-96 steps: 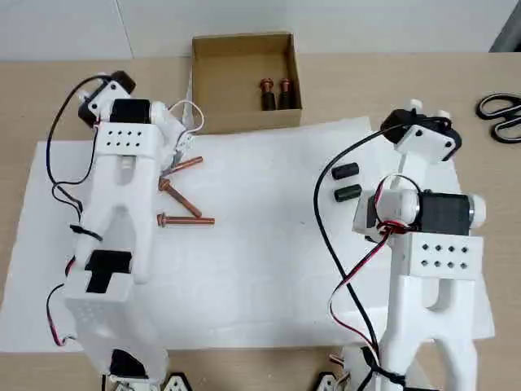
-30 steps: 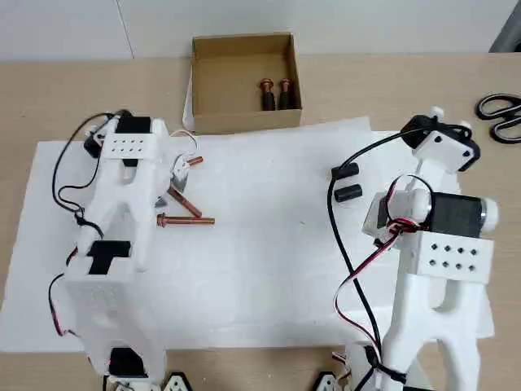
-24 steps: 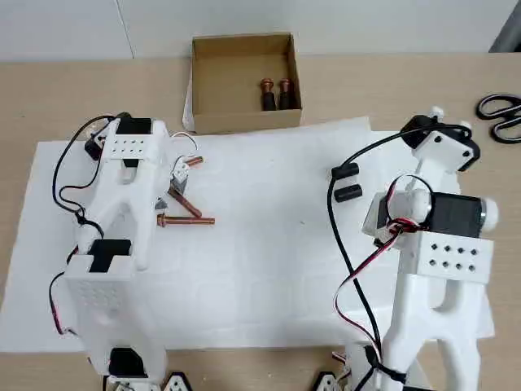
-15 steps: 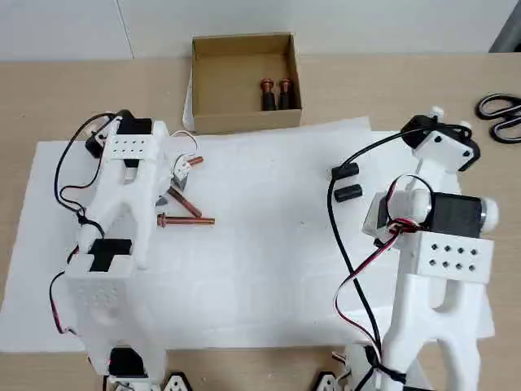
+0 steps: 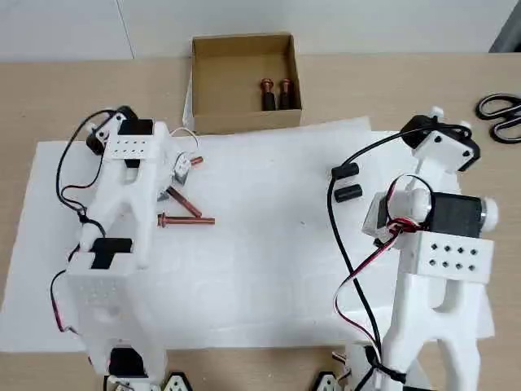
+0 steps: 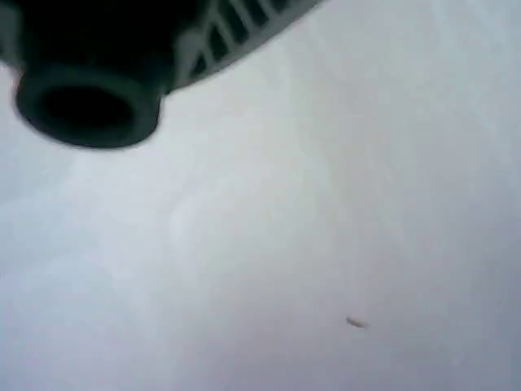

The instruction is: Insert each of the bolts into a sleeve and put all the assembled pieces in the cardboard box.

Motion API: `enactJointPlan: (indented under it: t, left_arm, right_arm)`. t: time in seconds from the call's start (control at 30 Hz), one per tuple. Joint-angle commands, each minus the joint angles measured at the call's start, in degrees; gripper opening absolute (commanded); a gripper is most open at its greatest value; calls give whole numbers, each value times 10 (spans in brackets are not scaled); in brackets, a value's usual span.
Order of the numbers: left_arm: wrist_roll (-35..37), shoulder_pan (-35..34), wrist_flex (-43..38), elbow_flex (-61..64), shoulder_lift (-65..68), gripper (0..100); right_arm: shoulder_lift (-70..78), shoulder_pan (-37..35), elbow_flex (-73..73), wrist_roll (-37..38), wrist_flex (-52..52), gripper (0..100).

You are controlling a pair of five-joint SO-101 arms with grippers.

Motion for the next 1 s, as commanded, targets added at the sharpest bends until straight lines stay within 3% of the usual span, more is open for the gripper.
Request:
enactJointPlan:
  t: [0.0,0.23,0.6,0.8,0.97]
  left_arm:
    - [-1,-3,-3,-11,11,138]
    - [0,-3,4,-12,12,23]
    - [-1,0,6,-22,11,6]
    - [-6,2,121,-193,11,6]
    - [-51,15,215,-375,11,6]
  right_arm:
    - [-20,5,-3,-7,6,3]
    - [-20,5,-3,-6,6,3]
    - [-20,5,-3,-6,13,3]
    - [-67,2,-3,-5,8,3]
    - [-134,0,-3,-1,10,3]
